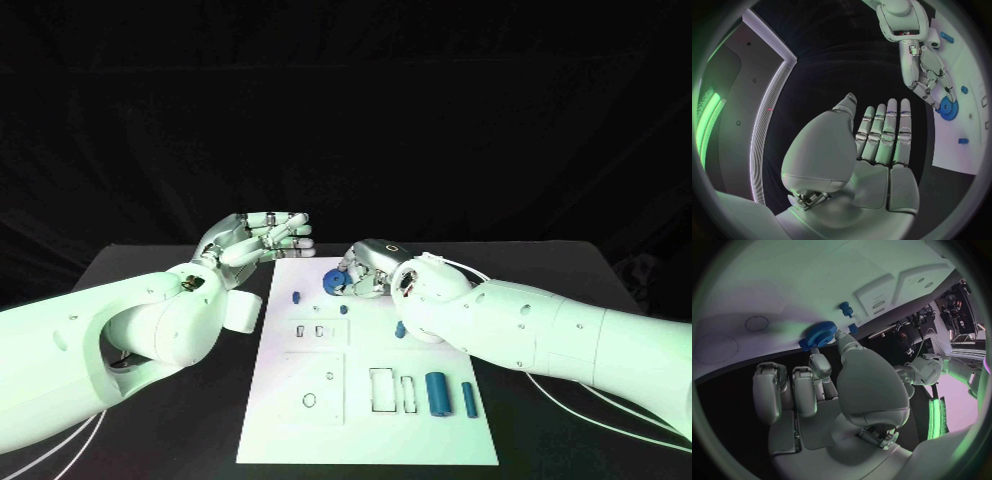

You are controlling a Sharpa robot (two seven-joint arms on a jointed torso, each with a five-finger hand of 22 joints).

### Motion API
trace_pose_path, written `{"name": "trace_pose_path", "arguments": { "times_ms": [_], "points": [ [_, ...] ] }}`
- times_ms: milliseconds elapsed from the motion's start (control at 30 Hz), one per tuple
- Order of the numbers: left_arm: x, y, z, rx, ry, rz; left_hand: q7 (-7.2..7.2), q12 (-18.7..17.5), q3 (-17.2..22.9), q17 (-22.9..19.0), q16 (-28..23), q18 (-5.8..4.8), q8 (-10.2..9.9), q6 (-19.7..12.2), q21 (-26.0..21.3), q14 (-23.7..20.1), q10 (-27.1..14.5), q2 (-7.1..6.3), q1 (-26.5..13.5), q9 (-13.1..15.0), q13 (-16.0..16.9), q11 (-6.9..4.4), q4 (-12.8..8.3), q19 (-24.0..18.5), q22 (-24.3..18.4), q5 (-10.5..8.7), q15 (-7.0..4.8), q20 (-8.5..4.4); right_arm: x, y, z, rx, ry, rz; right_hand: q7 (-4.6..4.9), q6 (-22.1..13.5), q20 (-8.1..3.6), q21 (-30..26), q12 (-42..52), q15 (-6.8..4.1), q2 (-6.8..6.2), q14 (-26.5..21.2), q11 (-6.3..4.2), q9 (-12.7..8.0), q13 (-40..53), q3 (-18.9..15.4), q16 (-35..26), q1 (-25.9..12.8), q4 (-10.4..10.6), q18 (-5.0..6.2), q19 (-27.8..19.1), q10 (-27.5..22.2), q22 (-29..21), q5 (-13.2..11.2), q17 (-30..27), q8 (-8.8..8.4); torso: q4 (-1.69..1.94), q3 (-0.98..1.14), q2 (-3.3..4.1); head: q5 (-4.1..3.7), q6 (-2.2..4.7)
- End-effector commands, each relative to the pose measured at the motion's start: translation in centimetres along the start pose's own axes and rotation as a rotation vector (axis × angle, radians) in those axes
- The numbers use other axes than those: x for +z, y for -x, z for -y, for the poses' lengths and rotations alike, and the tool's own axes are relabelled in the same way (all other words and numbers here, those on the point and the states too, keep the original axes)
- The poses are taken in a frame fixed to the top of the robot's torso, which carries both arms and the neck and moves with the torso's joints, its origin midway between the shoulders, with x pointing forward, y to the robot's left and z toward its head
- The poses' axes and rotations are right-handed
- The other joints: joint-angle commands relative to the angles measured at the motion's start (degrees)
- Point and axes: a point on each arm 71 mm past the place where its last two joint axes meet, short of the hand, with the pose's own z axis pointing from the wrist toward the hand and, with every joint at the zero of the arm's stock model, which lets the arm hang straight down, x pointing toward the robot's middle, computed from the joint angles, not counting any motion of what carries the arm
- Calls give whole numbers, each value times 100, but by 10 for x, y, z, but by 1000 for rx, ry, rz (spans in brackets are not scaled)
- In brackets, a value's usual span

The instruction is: Assemble the parts on the task board

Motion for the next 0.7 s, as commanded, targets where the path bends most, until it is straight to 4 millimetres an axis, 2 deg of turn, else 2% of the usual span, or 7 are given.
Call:
{"name": "trace_pose_path", "arguments": {
  "times_ms": [33,100,233,700],
  "points": [
    [0,-2,1,-1,-7,-15,51,-34,-11,5,-39,59,-25,-17,14,-51,-33,-8,50,-5,0,14,-17,-26,-7,-11,5,-7,-1,-3,0,37,-15,-41,-7,40,-6,34,44,-13,11,460,0,7,41,-53,12,-67,17,-49,37,49,896,44,879,25,-4,5,-3,-1,4],
    [0,-1,1,-1,-7,-14,51,-34,-11,5,-39,59,-25,-17,14,-51,-33,-8,50,-5,0,14,-17,-26,-7,-11,5,-7,-1,-4,1,42,-20,-50,-9,42,-12,44,66,-16,31,465,-1,0,63,-97,21,-118,60,-52,48,65,909,58,897,13,1,-1,0,-6,0],
    [0,-1,1,-1,-7,-13,51,-34,-11,5,-39,59,-25,-17,14,-51,-33,-8,50,-5,0,14,-17,-26,-7,-11,5,-7,-1,-5,3,50,-36,-68,-7,43,-14,40,62,-16,70,466,0,-13,59,-153,22,-183,124,-52,48,53,911,132,899,-9,5,1,3,-12,-9],
    [0,0,1,0,-4,-11,54,-39,-11,6,-44,58,-29,-21,12,-57,-38,-8,52,-6,-1,17,-18,-32,-8,-11,7,-5,-5,-3,8,41,-56,-76,-12,65,-16,33,76,-17,103,469,-4,-20,77,-199,30,-208,163,-51,45,54,911,220,915,-19,14,-2,-1,-18,-33]
  ]
}}
